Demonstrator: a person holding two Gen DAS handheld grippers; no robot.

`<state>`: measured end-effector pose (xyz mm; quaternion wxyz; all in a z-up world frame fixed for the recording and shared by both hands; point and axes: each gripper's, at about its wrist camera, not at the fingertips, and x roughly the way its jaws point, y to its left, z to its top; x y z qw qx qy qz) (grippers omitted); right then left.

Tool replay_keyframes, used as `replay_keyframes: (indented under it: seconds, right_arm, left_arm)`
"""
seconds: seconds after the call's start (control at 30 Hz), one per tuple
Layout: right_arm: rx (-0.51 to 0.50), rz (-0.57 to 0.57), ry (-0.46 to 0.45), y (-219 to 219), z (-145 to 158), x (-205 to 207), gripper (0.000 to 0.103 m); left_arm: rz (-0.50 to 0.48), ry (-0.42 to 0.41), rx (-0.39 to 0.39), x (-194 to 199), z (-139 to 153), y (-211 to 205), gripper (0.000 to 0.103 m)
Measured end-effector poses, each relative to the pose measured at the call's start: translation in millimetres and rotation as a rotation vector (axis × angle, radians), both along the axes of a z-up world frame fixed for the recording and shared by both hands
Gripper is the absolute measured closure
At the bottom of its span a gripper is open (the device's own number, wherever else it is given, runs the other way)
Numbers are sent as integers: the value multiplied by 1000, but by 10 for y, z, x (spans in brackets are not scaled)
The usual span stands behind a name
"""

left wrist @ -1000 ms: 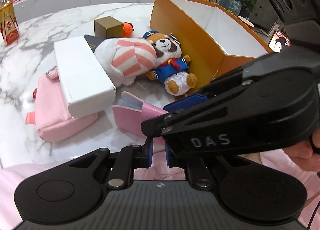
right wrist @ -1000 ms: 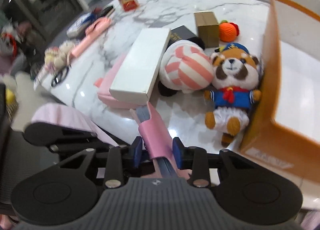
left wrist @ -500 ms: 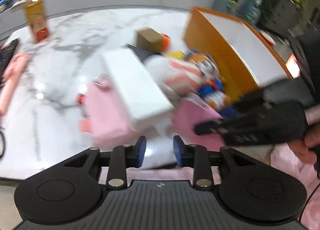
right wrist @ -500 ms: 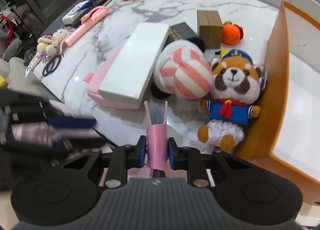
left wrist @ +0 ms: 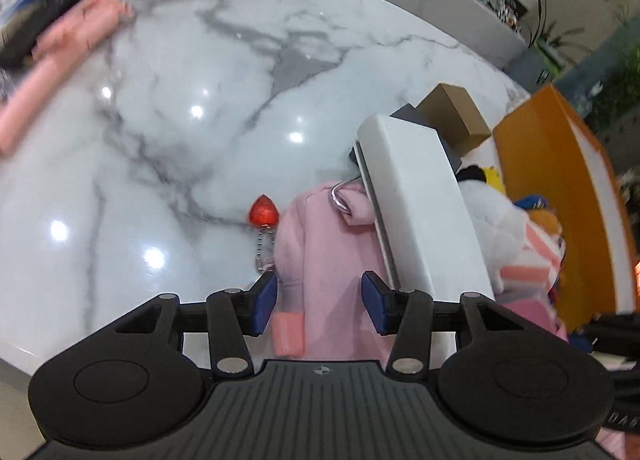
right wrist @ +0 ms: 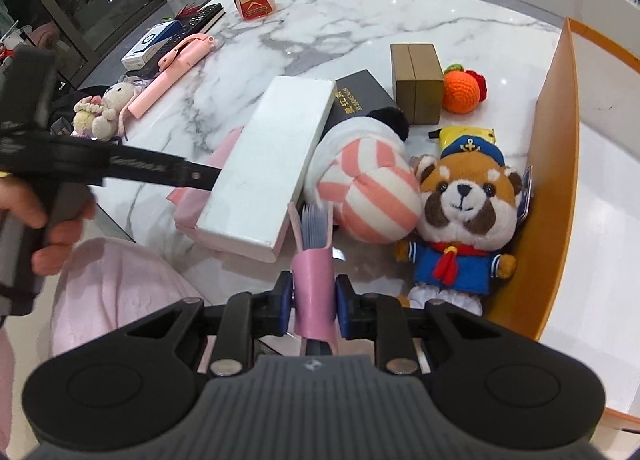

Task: Organize objects
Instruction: 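Grasp the pink bag with the left tool while the right tool holds the wallet, then carry the pink bag and pink wallet over the orange box with both tools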

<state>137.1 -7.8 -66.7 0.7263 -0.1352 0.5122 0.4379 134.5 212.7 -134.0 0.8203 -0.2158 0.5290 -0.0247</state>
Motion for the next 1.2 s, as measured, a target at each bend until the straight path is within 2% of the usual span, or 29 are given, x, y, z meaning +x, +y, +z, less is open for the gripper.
replay_keyframes:
  seconds: [0.13,0.2,0.27,0.3,0.37,0.5,0.6,0.67,0.73,0.87,1.0,1.2]
  right_arm:
    - [5,-12,22,-8,-23,30,79]
    - [3,-18,31,-4,-46,37,79]
    - [1,-22,39,-4,-68,36,79]
    - [0,-24,40,-7,-72,32,79]
    - [-2,-28,37,-17,-69,25,79]
    - [7,-43,26,-74,-14,-6,79]
    - [18,-60,12,-144,38,-32,79]
    - [25,-72,3,-205,65,-57,79]
    - [31,-87,-3,-276,85,-83,79]
    - [51,-110,-4,-429,121,-156,79]
    - [78,-135,-12,-630,179,-231,79]
    - [126,-178,-15,-937,274,-306,79]
  left_arm:
    - [27,11,-48,6,-60,23,48]
    - [40,0,-41,-23,-53,12,57]
    - [65,-19,-26,-71,0,8,70]
    - [72,-31,-18,-94,43,0,72]
    - [73,-66,36,-149,161,-51,79]
    - [51,-130,171,-242,439,-221,81]
    - [12,-156,321,-318,605,-402,82]
    - [-12,-167,352,-368,679,-487,82]
    - [-28,-177,350,-422,721,-560,82]
    - [-25,-200,281,-529,776,-628,82]
    - [-48,-228,259,-618,862,-794,82]
    - [-80,-227,313,-619,895,-1039,82]
